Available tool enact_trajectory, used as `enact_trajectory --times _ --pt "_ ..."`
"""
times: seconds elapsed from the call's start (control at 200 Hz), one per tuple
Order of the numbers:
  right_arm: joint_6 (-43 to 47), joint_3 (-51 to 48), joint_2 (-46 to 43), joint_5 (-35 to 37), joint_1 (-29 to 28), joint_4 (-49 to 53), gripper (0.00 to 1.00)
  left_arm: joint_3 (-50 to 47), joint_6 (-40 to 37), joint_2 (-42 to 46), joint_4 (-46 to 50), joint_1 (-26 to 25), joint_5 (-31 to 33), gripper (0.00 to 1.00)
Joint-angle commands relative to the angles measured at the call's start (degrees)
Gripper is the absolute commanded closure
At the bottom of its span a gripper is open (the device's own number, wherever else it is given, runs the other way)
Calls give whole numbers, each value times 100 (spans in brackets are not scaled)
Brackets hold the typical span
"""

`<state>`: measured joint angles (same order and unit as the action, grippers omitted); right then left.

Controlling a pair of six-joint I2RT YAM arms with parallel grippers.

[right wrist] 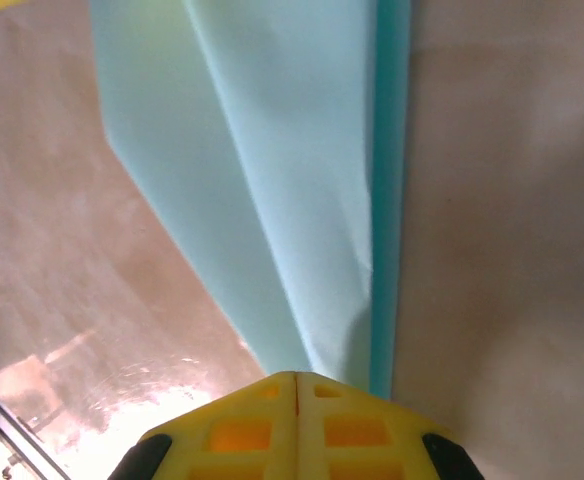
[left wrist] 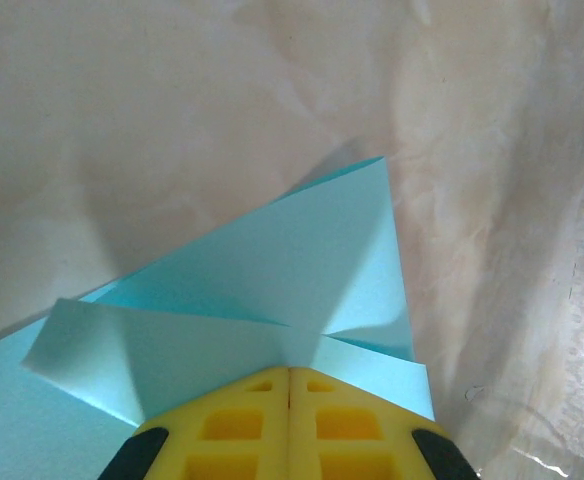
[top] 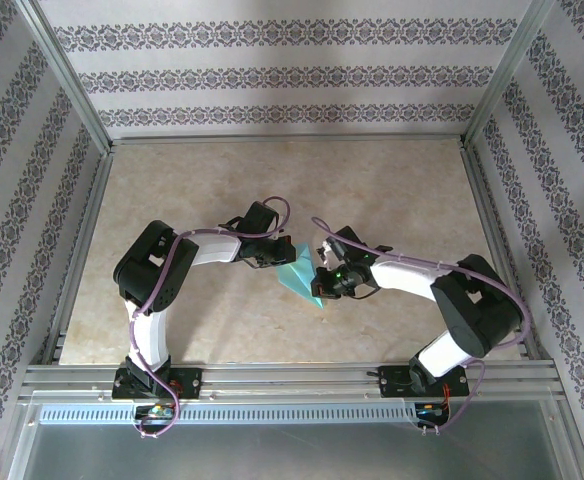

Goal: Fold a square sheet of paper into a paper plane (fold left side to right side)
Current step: Fourth fold the wing at the center of the table.

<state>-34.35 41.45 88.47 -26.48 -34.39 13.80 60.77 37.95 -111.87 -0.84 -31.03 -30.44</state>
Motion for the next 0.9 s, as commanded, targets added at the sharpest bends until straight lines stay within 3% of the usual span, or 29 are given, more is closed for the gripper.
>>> enact_trajectory --times 0.0,0.515,0.894 --pt "-57 15 -209 -189 -10 35 100 -109 -3 -361 390 17 420 100" --pt "-265 -524 337 -288 73 -670 100 -109 1 -361 381 17 403 100" --pt "-480 -1360 -13 -411 152 -890 100 -88 -6 -370 431 18 440 100"
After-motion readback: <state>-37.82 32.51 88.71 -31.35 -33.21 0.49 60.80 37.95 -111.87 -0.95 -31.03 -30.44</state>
